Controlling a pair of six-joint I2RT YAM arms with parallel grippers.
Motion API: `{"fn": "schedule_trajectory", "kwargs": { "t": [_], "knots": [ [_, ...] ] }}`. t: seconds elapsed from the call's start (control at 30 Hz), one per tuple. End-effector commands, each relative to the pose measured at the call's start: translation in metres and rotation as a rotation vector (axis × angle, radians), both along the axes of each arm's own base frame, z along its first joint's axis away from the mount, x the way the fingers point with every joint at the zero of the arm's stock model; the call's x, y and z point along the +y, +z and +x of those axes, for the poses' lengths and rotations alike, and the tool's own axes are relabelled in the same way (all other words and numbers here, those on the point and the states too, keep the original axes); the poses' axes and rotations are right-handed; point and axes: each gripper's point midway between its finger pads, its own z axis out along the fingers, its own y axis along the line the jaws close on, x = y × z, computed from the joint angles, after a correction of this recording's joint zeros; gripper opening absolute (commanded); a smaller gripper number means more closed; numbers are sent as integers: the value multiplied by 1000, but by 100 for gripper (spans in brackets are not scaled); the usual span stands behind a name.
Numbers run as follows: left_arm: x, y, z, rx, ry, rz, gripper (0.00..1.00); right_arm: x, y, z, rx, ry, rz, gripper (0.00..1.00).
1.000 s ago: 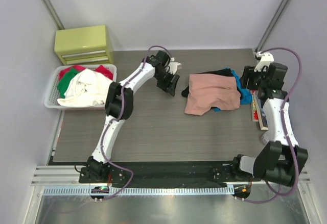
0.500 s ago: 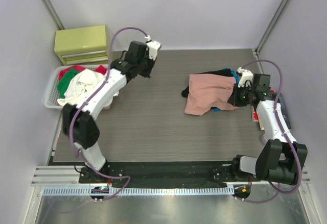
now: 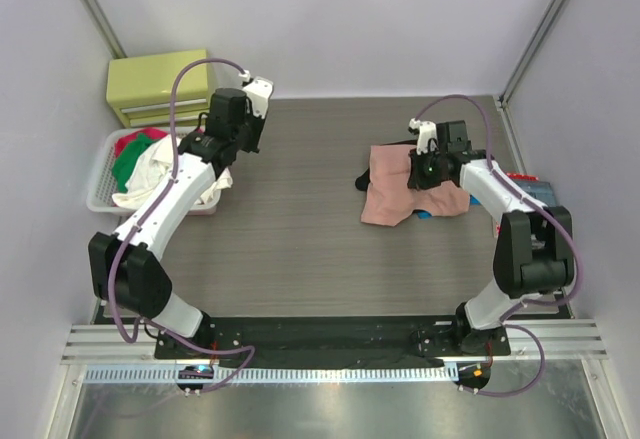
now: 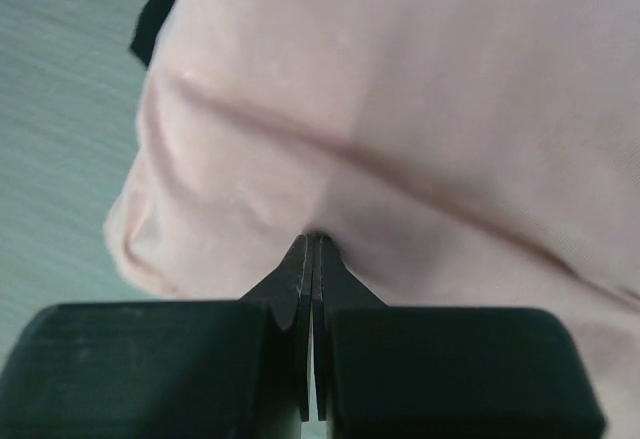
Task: Fold and stack the t-shirts
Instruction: Smooth out wrinkles on the folded tshirt
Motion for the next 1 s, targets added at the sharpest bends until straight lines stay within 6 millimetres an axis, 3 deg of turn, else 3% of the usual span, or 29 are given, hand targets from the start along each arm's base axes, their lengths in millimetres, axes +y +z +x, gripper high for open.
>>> {"fn": "schedule_trajectory", "kwargs": {
  "t": [0.0, 0.03, 0.23, 0.4, 0.57, 0.67, 0.77, 0.97],
  "knots": [
    [2, 29, -4, -85, -19, -22, 0, -8, 24, 47, -132, -78, -12, 1],
    [4, 30, -4, -86, -15, -25, 0, -8, 31, 57, -153, -84, -11, 1],
    [5, 21, -9, -63, -27, -33, 0, -11, -7, 83, -56, -97, -46, 1],
    [10, 19, -8, -59, -18, -26, 0, -11, -17, 86, -43, -106, -52, 1],
    [4, 13, -8, -28, -36, -49, 0, -33, -34, 105, -52, -186, -137, 1],
    [4, 11, -10, -23, -39, -48, 0, -60, -36, 122, -87, -305, -201, 1],
    [4, 6, -11, -12, -42, -48, 0, -73, -34, 134, -118, -347, -234, 1],
    [1, -2, -10, 7, -50, -53, 0, -75, -47, 148, -145, -355, -252, 1]
  ]
}}
